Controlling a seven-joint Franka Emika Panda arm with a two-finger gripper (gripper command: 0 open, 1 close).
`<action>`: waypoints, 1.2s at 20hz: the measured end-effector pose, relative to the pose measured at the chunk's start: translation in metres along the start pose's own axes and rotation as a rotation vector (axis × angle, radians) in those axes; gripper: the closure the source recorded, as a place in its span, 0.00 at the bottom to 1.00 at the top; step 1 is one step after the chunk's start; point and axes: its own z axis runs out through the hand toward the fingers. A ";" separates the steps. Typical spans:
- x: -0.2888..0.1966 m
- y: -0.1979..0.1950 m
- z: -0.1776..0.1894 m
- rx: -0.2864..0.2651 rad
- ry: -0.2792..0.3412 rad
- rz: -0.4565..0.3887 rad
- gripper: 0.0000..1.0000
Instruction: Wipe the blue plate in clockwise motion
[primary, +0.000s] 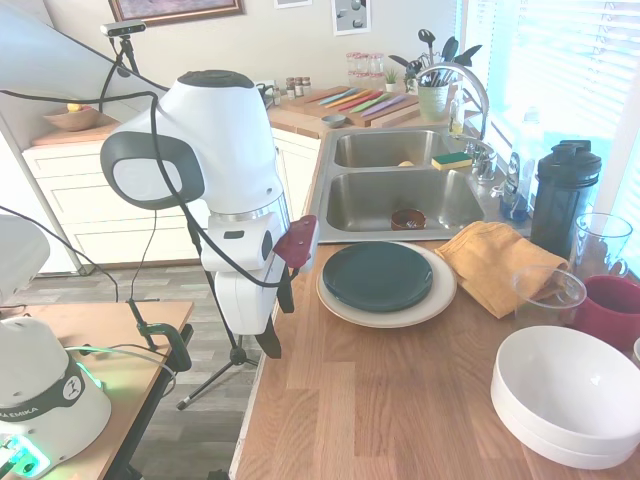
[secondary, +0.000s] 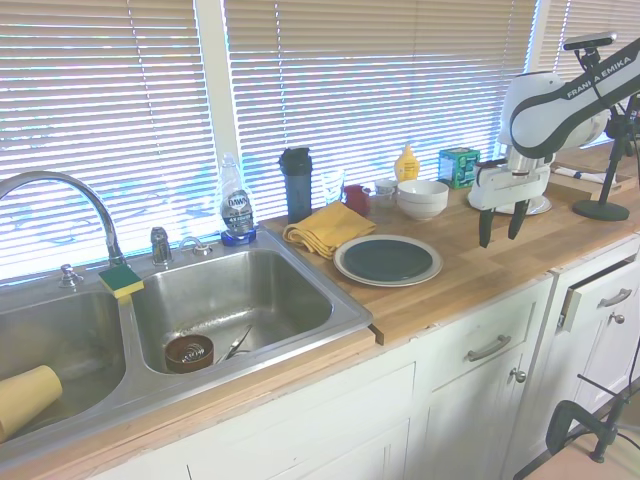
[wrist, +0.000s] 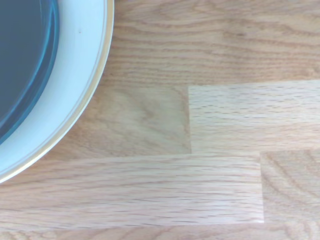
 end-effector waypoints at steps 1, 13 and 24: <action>0.000 0.000 0.000 -0.002 0.000 -0.001 0.00; -0.010 -0.068 -0.004 -0.032 0.015 -0.080 0.00; -0.010 -0.137 -0.025 -0.037 0.029 -0.129 0.00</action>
